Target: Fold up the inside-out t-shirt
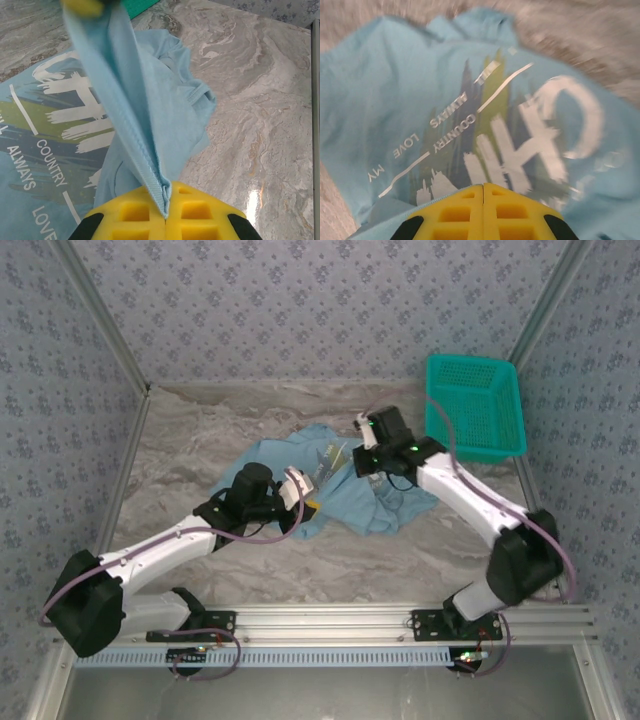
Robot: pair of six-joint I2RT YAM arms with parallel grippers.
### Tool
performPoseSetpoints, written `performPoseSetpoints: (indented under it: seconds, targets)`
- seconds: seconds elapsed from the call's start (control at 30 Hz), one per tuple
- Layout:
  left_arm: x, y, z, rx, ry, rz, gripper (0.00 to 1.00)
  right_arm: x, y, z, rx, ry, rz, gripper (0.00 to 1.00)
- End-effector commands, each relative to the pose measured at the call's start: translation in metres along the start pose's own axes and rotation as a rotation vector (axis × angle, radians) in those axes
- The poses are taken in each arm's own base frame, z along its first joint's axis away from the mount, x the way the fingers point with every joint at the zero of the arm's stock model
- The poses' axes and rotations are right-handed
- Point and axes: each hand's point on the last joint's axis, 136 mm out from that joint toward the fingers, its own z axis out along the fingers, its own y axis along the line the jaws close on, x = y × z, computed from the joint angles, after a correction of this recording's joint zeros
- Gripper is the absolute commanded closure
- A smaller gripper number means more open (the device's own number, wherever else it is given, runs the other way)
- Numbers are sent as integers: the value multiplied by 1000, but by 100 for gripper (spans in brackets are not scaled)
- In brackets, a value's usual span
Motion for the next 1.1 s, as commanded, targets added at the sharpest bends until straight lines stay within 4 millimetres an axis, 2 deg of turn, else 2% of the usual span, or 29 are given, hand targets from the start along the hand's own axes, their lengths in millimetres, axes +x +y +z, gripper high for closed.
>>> performPoseSetpoints:
  seconds: [0.0,0.1,0.2,0.37,0.43,0.5,0.6,0.67,0.73,0.8,0.87,0.93,1.0,1.07]
  targets:
    - [1,-5,4,22,9,23,99,6,-29,-34,133,-50,56,100]
    - [0,-10,11,44,29,43,97,17,-38,-53,176,-51,69,100]
    - [1,-20,20,70,59,80,96,36,-47,-67,214,-19,81,100]
    - [-1,-52,36,159,97,132,95,63,-57,-94,269,15,125,100]
    - [3,-72,41,225,141,142,95,92,-54,-104,266,100,157,100]
    - [16,-91,45,292,202,127,95,127,-52,-109,278,185,213,100]
    - [48,-117,52,379,319,86,95,182,-43,-104,264,306,312,90]
    - [66,-131,54,427,398,62,87,200,-40,-103,269,324,350,81]
    - [71,-137,53,461,440,42,74,195,-42,-105,274,286,349,72]
    - [65,-137,50,467,434,62,63,176,-40,-107,263,240,319,65]
    - [50,-134,47,459,390,79,54,151,-40,-105,264,183,251,57]
    - [33,-124,43,452,321,57,50,125,-40,-92,251,132,214,54]
    - [12,-96,41,373,231,-1,48,101,-44,-68,234,95,215,51]
    - [-9,-43,40,190,131,-100,46,78,-55,-38,214,59,238,48]
